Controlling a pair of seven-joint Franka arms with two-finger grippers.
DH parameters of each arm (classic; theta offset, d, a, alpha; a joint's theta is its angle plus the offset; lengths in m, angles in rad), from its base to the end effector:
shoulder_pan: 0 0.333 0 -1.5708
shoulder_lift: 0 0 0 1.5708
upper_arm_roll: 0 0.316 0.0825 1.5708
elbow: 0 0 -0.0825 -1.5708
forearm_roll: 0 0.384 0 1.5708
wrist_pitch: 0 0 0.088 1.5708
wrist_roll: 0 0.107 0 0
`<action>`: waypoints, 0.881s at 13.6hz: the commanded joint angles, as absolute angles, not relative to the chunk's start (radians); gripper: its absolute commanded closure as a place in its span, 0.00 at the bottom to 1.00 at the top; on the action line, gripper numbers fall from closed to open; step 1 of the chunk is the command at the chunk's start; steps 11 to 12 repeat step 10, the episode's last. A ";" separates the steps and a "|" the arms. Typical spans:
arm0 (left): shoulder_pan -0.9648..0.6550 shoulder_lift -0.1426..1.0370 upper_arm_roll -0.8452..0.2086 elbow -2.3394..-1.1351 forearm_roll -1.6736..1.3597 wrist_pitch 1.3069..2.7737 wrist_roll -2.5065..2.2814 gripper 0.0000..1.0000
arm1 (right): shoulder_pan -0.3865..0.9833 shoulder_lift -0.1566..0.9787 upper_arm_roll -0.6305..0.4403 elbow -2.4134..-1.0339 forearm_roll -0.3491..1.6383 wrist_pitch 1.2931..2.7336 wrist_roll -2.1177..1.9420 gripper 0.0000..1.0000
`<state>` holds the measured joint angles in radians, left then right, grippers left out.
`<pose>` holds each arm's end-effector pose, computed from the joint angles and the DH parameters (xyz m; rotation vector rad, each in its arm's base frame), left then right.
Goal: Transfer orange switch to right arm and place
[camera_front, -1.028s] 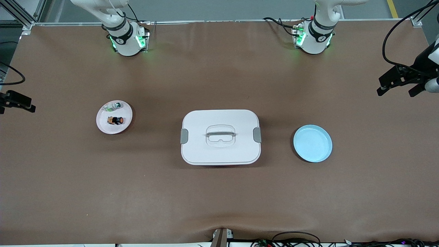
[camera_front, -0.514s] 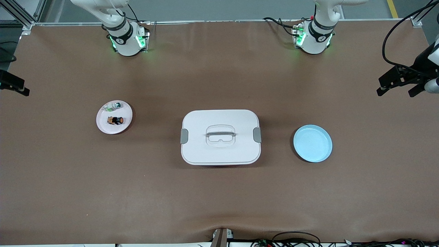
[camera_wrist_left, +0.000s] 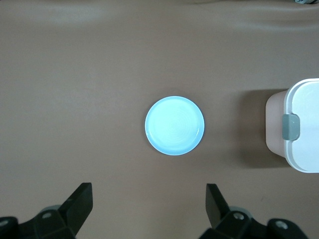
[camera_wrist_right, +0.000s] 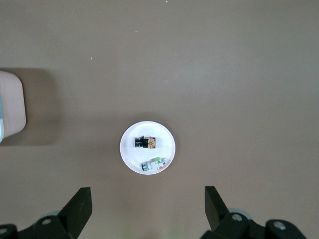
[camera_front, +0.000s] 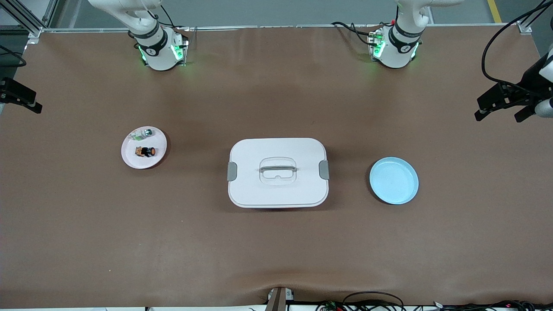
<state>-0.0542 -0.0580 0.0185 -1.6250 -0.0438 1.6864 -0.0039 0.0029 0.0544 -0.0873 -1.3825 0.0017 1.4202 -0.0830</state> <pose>0.5474 -0.0234 0.6415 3.0887 -0.0453 0.1832 0.5534 -0.0449 0.6687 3.1398 -0.0017 -0.0262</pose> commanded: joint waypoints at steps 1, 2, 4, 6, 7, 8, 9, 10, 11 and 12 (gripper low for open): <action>-0.055 -0.051 0.017 -1.603 -0.026 1.667 0.000 0.00 | 0.012 0.048 -0.091 -1.381 0.003 1.422 -0.038 0.00; -0.055 -0.051 0.017 -1.603 -0.025 1.667 0.000 0.00 | 0.012 0.049 -0.091 -1.376 0.006 1.420 -0.035 0.00; -0.055 -0.051 0.017 -1.603 -0.025 1.667 0.000 0.00 | 0.014 0.049 -0.092 -1.370 0.027 1.417 -0.009 0.00; -0.055 -0.051 0.017 -1.603 -0.025 1.667 0.000 0.00 | 0.014 0.051 -0.092 -1.370 0.031 1.416 0.008 0.00; -0.055 -0.051 0.017 -1.603 -0.025 1.667 0.000 0.00 | 0.011 0.051 -0.094 -1.370 0.031 1.417 0.008 0.00; -0.055 -0.051 0.017 -1.603 -0.025 1.667 0.000 0.00 | 0.009 0.052 -0.092 -1.370 0.031 1.419 0.009 0.00; -0.055 -0.051 0.017 -1.603 -0.025 1.667 0.000 0.00 | 0.008 0.054 -0.092 -1.370 0.029 1.420 0.009 0.00; -0.055 -0.051 0.017 -1.603 -0.025 1.667 0.002 0.00 | 0.008 0.054 -0.092 -1.367 0.029 1.420 0.009 0.00; -0.055 -0.051 0.017 -1.603 -0.025 1.667 0.002 0.00 | 0.008 0.054 -0.092 -1.367 0.029 1.420 0.009 0.00; -0.055 -0.051 0.017 -1.603 -0.025 1.667 0.002 0.00 | 0.008 0.054 -0.092 -1.367 0.029 1.420 0.009 0.00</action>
